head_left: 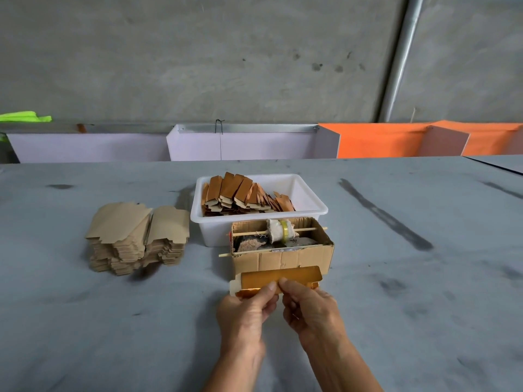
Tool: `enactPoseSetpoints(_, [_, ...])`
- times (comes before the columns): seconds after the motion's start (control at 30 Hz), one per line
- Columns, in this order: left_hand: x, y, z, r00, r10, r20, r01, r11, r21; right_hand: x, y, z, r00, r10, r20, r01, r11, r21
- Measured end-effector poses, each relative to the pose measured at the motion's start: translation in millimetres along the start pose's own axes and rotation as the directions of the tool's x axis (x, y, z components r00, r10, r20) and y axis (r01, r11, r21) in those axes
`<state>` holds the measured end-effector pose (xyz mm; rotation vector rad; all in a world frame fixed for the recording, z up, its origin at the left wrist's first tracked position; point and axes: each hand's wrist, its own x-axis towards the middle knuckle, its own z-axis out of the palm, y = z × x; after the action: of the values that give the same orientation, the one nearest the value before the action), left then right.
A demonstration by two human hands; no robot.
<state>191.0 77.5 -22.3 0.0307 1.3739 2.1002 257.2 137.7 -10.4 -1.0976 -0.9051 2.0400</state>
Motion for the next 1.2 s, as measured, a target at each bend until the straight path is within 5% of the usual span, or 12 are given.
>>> enactPoseSetpoints(0.17, [-2, 5, 2, 0.999, 0.038, -0.015, -0.038, 0.998, 0.041, -2, -6, 1, 1.0, -0.011, 0.024, 0.012, 0.999, -0.036])
enactPoseSetpoints(0.47, [-2, 10, -5, 0.987, -0.162, 0.018, 0.163, 0.985, -0.05, -1, -10, 2, 0.999, 0.031, -0.026, -0.032, 0.998, -0.044])
enactPoseSetpoints(0.6, [1, 20, -14, 0.996, -0.08, -0.031, 0.08, 0.997, -0.008, -1, -21, -1, 1.0, 0.015, -0.005, -0.016, 0.986, -0.167])
enactPoseSetpoints(0.87, [-9, 23, -2, 0.99, 0.074, -0.123, -0.067, 0.996, 0.056, -8, -23, 5, 0.991, 0.026, 0.131, -0.007, 0.99, -0.142])
enactPoseSetpoints(1.07, [-17, 27, 0, 0.995, 0.077, -0.062, -0.062, 0.974, 0.219, -9, -28, 9, 0.986, -0.12, 0.118, 0.155, 0.92, -0.36])
enactPoseSetpoints(1.2, [-13, 45, 3, 0.995, 0.102, 0.021, -0.104, 0.95, 0.296, -13, -38, 16, 0.976, -0.089, 0.201, 0.179, 0.852, -0.492])
